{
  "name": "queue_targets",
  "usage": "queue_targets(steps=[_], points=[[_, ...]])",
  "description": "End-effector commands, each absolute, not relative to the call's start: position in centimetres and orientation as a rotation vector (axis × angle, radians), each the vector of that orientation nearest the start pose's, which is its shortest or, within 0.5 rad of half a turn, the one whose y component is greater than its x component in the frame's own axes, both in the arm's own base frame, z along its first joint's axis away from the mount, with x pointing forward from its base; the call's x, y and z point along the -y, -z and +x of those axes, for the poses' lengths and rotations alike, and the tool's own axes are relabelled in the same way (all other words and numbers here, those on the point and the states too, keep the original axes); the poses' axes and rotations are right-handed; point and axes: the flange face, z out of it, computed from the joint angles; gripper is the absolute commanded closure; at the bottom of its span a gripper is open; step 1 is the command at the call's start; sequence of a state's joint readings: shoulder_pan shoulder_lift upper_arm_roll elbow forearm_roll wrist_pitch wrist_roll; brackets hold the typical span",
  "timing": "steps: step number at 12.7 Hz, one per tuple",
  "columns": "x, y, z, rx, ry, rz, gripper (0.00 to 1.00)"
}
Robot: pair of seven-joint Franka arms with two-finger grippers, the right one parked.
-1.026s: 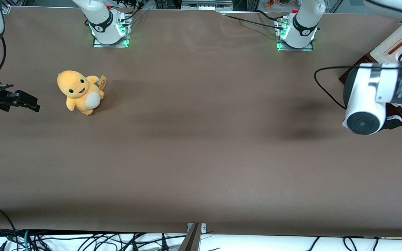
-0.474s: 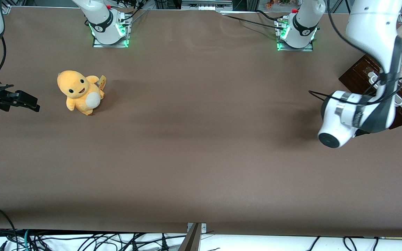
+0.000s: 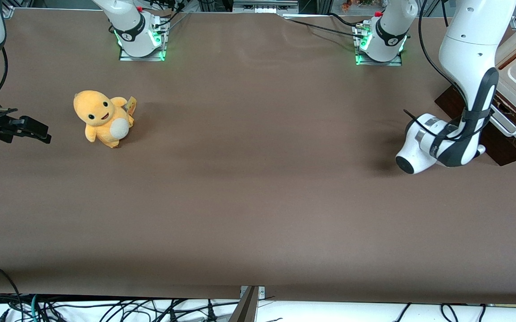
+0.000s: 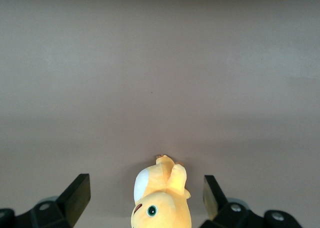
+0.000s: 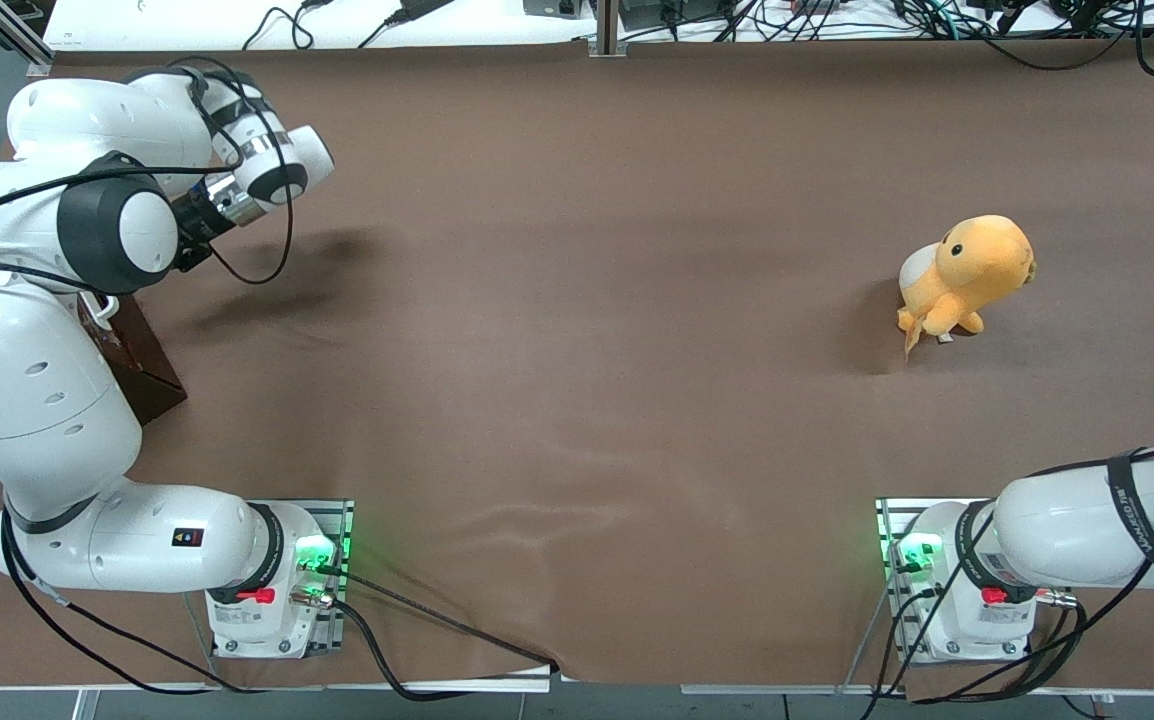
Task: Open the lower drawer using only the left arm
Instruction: 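Close the left gripper around the white bar handle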
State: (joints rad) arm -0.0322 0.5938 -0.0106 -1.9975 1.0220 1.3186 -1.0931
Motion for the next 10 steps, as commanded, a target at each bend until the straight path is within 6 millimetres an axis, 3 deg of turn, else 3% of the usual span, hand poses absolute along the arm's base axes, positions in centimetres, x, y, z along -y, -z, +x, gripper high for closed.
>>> queue_targets(steps=[1,3,5,8,10], points=[[-9.8,-17.9,48.4,0.413,-0.389,-1.603,0.10],[-11.4,-17.9,48.6,0.395,-0.378,-1.613,0.21],[-12.6,-17.6,48.5,0.402,-0.384,-1.624,0.42],[-12.9,-17.2,48.2,0.401,-0.393,-1.625,0.46],[-13.0,-16.9,47.7,0.395,-0.406,-1.623,0.57]])
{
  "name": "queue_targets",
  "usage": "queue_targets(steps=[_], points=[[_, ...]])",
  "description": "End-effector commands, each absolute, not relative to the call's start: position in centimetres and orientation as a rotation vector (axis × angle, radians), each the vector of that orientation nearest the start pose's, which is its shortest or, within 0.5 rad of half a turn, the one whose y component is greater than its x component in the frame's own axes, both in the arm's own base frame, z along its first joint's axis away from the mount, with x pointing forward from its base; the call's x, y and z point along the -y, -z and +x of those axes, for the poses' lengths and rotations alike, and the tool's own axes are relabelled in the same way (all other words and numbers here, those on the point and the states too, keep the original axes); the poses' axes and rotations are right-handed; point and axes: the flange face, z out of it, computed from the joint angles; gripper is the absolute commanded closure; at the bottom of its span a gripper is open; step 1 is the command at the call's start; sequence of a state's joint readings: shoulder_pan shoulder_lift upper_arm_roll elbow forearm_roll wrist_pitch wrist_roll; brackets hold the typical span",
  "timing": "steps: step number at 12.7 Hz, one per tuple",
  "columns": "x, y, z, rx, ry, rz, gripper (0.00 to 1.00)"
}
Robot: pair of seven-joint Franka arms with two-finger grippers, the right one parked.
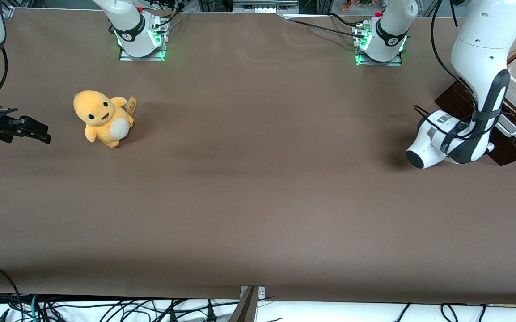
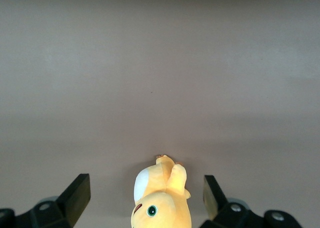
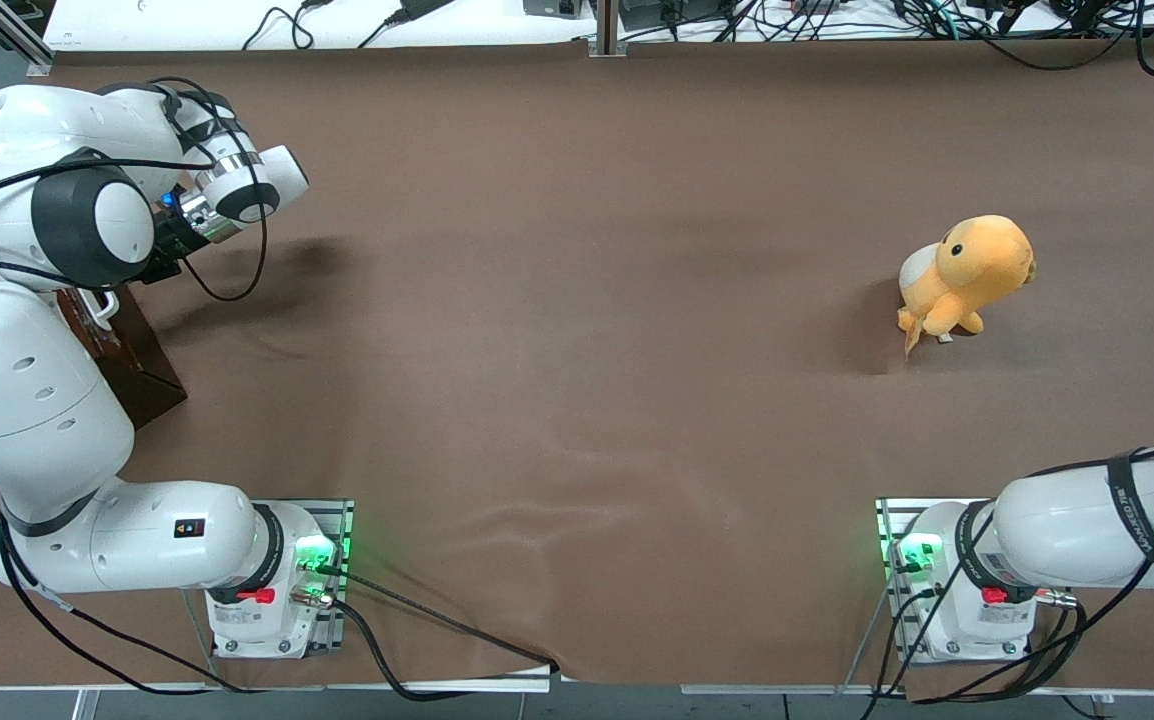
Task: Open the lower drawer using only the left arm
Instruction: 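Close the left gripper around the white bar handle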
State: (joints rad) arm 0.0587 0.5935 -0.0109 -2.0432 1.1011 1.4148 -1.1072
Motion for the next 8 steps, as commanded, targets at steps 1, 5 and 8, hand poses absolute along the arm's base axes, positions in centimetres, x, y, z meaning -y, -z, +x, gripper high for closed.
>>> queue_targets(steps=[1,5,8], points=[[-13.20,-17.05,47.77,0.401,-0.407,-1.623,0.58],[-13.09,-17.08,47.78,0.406,-0.405,-1.626,0.75],[-12.94,-17.16,48.01,0.411,-0.393,-1.639,0.82]])
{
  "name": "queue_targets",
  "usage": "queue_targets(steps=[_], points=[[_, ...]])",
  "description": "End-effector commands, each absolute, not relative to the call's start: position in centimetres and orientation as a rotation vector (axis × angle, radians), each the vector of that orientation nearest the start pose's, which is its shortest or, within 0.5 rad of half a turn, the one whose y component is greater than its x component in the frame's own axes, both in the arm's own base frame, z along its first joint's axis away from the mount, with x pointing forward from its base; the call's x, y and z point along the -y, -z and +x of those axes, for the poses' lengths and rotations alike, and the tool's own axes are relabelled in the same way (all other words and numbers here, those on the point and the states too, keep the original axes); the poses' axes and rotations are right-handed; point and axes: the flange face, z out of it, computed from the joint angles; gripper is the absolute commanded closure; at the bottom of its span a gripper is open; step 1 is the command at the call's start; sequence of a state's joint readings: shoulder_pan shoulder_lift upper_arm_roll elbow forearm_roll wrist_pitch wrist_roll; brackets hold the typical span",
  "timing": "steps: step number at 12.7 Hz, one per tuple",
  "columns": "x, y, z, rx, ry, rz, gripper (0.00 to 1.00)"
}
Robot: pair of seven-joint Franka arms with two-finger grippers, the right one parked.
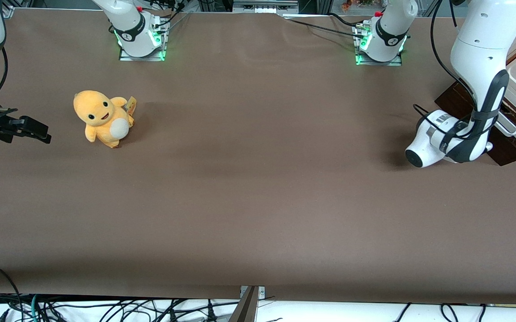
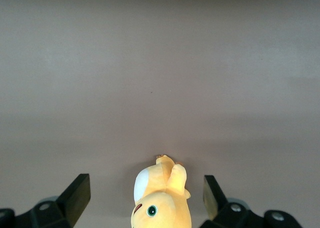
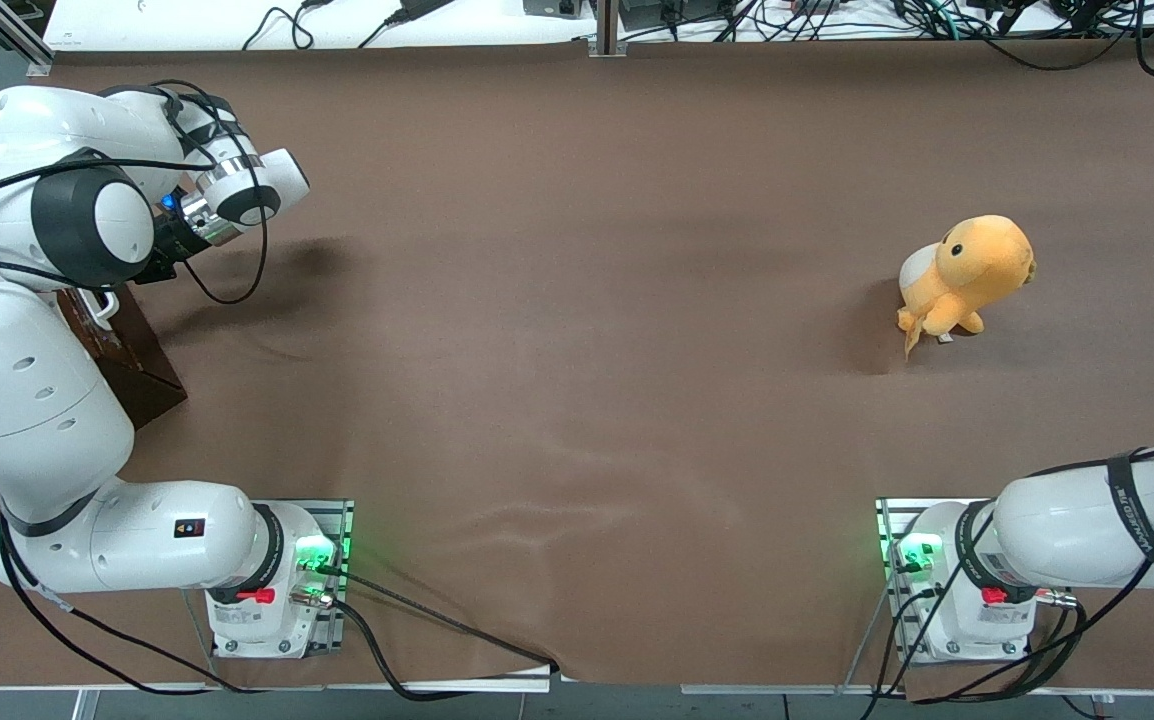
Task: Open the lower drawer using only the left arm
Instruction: 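Close the left gripper around the white bar handle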
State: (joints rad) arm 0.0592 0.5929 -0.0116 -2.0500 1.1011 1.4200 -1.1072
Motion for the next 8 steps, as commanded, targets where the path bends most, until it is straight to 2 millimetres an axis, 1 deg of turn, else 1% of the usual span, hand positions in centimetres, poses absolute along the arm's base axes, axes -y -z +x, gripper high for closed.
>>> queue_targets(steps=[1,2,4,8], points=[[-12.94,-17.16,48.01,0.411,-0.393,-1.639,0.84],[-12.94,-17.12,48.04,0.411,-0.393,-1.639,0.88],[-12.92,-17.25,48.10,0.419,-0.396,-1.641,0.91],[-12.57,-17.20,48.24,0.412,-0.393,-1.640,0.91]])
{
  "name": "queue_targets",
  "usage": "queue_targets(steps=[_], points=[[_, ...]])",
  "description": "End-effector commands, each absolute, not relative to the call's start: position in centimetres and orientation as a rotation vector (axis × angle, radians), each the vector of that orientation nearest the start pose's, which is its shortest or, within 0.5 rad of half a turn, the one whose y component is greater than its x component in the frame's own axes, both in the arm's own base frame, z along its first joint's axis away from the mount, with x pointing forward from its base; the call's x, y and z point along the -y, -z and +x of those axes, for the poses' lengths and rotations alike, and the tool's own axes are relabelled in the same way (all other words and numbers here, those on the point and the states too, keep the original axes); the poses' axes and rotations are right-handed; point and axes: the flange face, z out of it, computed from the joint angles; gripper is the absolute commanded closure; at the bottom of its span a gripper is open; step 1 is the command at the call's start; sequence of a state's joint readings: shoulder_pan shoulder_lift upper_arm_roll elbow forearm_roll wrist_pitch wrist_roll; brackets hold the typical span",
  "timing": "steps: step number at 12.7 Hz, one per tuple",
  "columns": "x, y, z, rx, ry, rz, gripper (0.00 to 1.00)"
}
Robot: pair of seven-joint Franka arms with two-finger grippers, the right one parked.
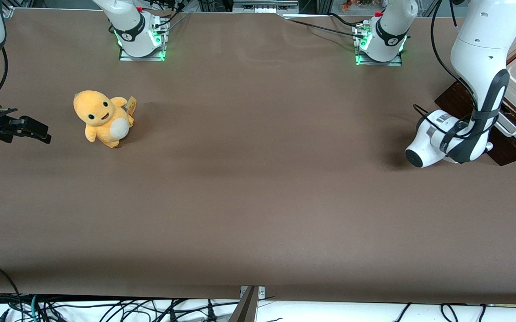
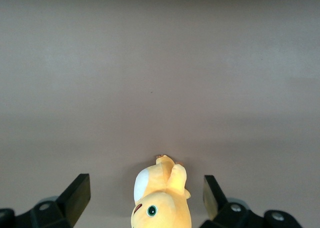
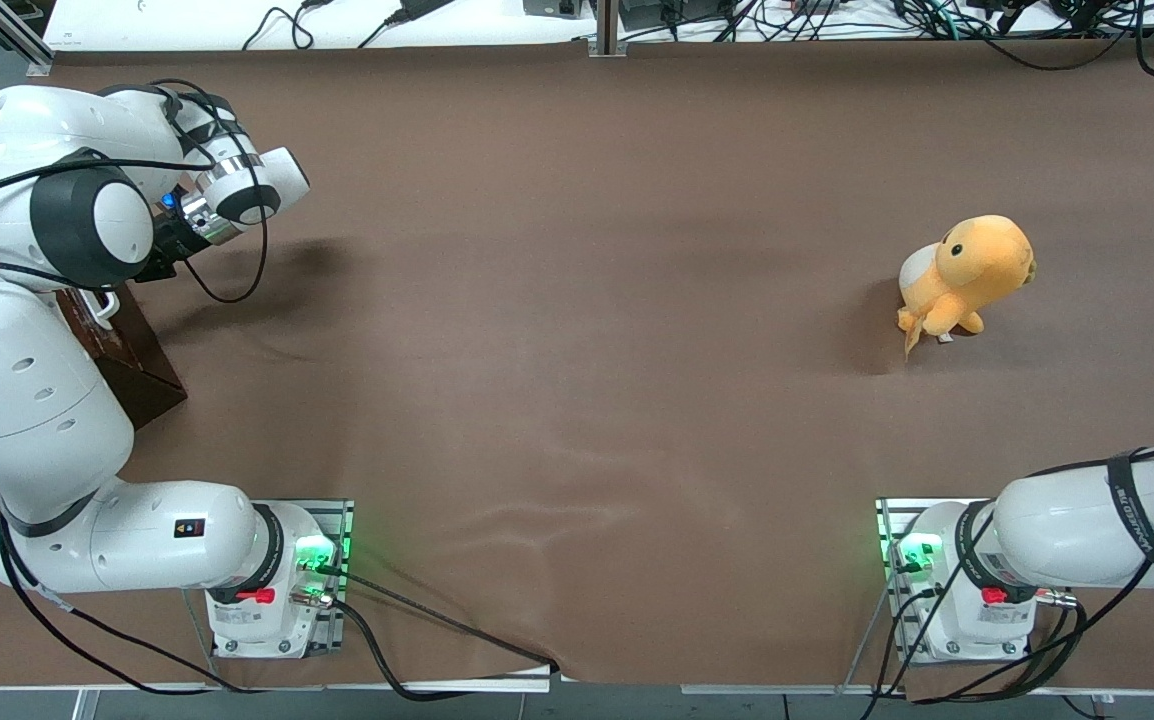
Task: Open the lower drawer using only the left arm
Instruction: 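Close the left gripper around the white bar handle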
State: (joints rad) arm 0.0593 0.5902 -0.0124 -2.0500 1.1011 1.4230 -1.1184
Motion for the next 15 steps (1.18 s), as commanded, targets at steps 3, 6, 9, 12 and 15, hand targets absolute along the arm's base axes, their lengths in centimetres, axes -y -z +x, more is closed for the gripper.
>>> queue_targets(steps=[3,6,9,12,15], points=[[-12.2,-17.3,48.4,0.408,-0.394,-1.640,0.93],[-11.9,-17.4,48.6,0.404,-0.386,-1.642,0.94],[-11.0,-17.6,49.2,0.403,-0.371,-1.648,0.94],[-9.9,-18.4,50.5,0.402,-0.418,-1.670,0.94],[-9.4,-19.3,52.0,0.376,-0.452,-1.690,0.94]])
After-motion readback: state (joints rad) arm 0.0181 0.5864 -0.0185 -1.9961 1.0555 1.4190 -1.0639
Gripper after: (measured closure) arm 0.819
